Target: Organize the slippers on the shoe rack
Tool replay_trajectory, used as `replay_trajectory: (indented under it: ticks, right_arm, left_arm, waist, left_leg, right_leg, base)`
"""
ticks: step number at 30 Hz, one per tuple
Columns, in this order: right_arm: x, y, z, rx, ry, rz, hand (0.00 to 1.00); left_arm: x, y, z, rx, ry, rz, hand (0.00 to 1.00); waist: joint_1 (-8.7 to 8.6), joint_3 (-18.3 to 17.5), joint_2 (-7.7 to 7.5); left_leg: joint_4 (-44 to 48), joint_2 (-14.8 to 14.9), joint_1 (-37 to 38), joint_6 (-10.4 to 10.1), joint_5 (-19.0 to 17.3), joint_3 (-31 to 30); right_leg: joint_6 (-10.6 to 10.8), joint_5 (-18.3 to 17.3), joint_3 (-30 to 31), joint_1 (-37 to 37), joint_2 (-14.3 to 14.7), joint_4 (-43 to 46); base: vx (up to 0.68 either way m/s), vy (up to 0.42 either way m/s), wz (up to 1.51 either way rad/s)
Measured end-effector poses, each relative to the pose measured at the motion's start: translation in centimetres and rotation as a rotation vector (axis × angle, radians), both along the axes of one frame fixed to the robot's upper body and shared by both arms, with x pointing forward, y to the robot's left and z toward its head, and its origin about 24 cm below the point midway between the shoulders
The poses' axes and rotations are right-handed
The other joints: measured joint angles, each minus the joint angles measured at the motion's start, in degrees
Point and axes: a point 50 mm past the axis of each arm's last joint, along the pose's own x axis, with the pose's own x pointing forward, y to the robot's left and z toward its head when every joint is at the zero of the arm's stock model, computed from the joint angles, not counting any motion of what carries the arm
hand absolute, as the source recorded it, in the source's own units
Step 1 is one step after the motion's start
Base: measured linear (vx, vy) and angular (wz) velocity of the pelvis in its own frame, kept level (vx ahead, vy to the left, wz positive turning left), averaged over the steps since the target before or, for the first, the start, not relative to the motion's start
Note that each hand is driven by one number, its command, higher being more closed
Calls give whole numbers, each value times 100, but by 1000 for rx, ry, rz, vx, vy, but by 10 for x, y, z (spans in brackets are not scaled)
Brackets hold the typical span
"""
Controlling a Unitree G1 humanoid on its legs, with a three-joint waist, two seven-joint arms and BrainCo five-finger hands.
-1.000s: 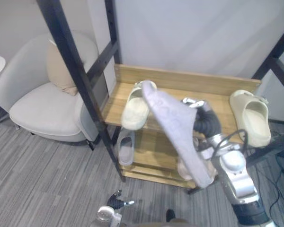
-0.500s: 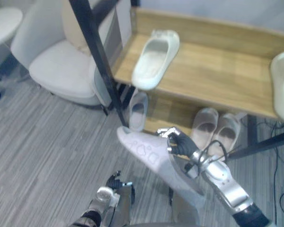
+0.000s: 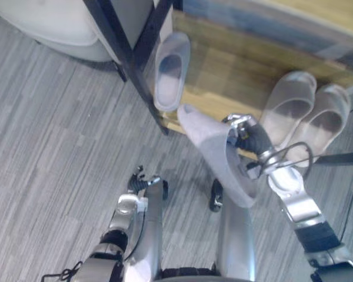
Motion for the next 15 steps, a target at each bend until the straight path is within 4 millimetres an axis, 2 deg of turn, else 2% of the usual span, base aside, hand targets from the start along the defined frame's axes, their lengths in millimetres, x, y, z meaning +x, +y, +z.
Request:
replay_trajectory:
  ticks: [5,8,15]
  right_arm:
    - [7,-8,22,76,-149,-168,100]
    - [23,-18,30,120,-167,-308,100]
    - [44,-8,56,195,-232,-376,100]
  left_arm:
    - [5,3,8,-31,-39,66,0]
    - [9,-1,13,-72,-62,100,0]
    - [12,1,16,-113,-78,137,0]
  waist:
    - [74,8,2]
    - [228,5,6]
    - [275,-19,25]
  left_leg:
    - [195,126,-284,-51,-39,-3]
    - [222,152,-443,-56,-36,-19]
    - [321,238,-638,-78,-25,-24]
  right_leg:
    - [-61,-73,-40,-282,68,198]
    - [-93,-96,-71,-453,74,270]
    - [-143,-160,-143,-582,74,356]
  base:
    - [-1,-46,-1]
    - [19,-49,4]
    - [26,-25,4]
